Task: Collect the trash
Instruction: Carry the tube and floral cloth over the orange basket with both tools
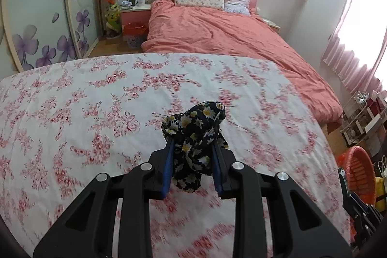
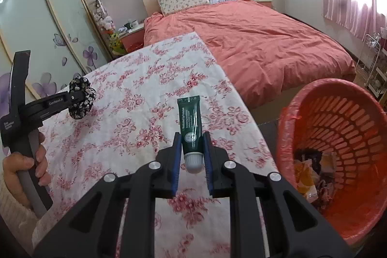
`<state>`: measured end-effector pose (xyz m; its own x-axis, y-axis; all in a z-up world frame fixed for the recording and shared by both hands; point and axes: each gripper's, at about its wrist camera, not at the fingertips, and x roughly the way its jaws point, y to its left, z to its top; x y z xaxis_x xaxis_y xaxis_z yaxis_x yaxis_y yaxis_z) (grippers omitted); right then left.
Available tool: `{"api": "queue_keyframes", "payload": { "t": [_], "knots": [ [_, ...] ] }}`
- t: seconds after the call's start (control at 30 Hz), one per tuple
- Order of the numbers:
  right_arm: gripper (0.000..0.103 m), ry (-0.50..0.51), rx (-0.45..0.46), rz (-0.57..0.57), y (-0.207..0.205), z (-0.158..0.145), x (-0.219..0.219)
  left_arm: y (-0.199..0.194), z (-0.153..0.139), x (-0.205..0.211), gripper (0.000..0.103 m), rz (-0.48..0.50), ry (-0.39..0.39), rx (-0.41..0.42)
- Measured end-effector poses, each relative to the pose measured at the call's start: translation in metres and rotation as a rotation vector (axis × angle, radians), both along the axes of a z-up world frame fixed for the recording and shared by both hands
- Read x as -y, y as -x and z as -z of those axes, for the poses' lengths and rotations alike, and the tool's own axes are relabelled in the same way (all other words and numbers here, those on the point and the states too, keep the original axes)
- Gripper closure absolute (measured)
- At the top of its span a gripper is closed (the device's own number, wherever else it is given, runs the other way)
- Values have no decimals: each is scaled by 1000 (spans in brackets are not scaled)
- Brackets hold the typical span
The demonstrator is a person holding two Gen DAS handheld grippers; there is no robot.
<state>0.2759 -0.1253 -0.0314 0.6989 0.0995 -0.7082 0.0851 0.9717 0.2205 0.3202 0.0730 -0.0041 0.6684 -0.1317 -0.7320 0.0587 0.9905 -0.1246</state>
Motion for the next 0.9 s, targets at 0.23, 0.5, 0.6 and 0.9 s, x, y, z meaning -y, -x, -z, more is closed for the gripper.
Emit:
{"api": "queue_keyframes", "payload": {
  "t": [0.23, 0.5, 0.6, 0.9],
  "knots": [
    [85, 3, 56, 35, 33, -25, 17, 32, -23, 25, 76, 57, -3, 52],
    [85, 20, 131, 89, 77, -54, 40, 77, -49, 60, 75, 155, 7, 104],
    [85, 28, 157, 111, 93, -62, 50, 94, -54, 75, 76, 199, 18, 120],
    [85, 55, 206, 202, 131, -74, 85, 129, -58, 120, 75, 336, 58, 135]
  ]
}}
